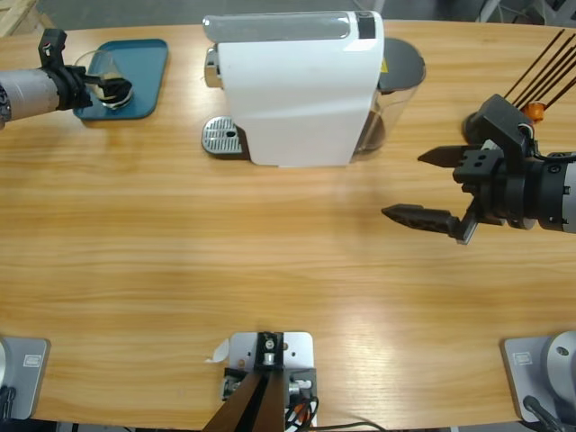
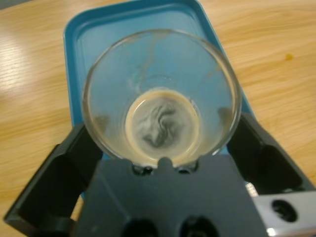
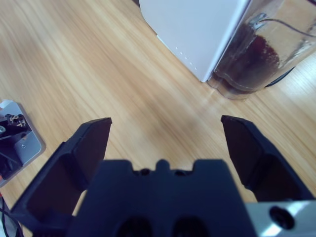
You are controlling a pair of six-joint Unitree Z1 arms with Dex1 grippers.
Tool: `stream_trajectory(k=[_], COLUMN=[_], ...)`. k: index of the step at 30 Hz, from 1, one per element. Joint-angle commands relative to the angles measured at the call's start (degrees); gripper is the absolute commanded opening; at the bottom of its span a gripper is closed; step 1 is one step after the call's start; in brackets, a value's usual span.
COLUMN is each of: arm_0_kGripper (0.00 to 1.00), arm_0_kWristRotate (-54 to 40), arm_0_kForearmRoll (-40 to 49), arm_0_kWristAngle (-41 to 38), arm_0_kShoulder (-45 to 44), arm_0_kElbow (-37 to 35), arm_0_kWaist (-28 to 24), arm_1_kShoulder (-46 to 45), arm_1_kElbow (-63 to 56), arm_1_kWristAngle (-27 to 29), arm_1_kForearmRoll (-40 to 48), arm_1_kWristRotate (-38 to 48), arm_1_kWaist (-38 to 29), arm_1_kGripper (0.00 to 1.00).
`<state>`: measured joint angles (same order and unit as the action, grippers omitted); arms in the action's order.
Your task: Pour coffee
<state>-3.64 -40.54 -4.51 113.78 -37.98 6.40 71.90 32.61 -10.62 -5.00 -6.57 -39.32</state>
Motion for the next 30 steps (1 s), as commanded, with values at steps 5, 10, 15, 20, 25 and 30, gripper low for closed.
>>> stream_trajectory(k=[5,10,15,20,25,30], arm_0_kGripper=[0.996,0.996,0.983,0.869,0.816,0.816], arm_0_kWristRotate=[-1.72,-1.33,-0.40,-1.14,-2.46,-3.92], arm_0_kForearmRoll=[20.72,37.84,49.19,50.37,50.16,49.33], arm_0_kWristAngle=[7.85,7.43,-2.54,-12.23,-12.37,-13.26], arm_0_kShoulder=[-24.13,-42.62,-54.43,-57.18,-55.40,-48.11], arm_0_kElbow=[1.26,1.61,2.59,8.34,9.17,8.25], arm_0_kWaist=[-0.34,8.77,19.67,25.98,31.55,31.92], arm_1_kShoulder=[0.52,1.15,-1.22,0.22,0.80,0.85], arm_1_kElbow=[-1.18,-0.90,-0.70,-0.70,-0.76,-0.98], arm_1_kWristAngle=[-0.52,-0.63,-2.40,-2.58,-2.56,-2.53], arm_1_kForearmRoll=[0.78,0.76,-0.61,-0.70,-0.72,-0.19], arm_1_kWristRotate=[0.59,0.68,0.68,0.36,-0.11,-0.62], arm_1_kWaist=[-0.67,-0.67,-0.76,-5.60,-6.98,-7.09], arm_1_kGripper=[1.000,1.000,1.000,1.000,1.000,1.000])
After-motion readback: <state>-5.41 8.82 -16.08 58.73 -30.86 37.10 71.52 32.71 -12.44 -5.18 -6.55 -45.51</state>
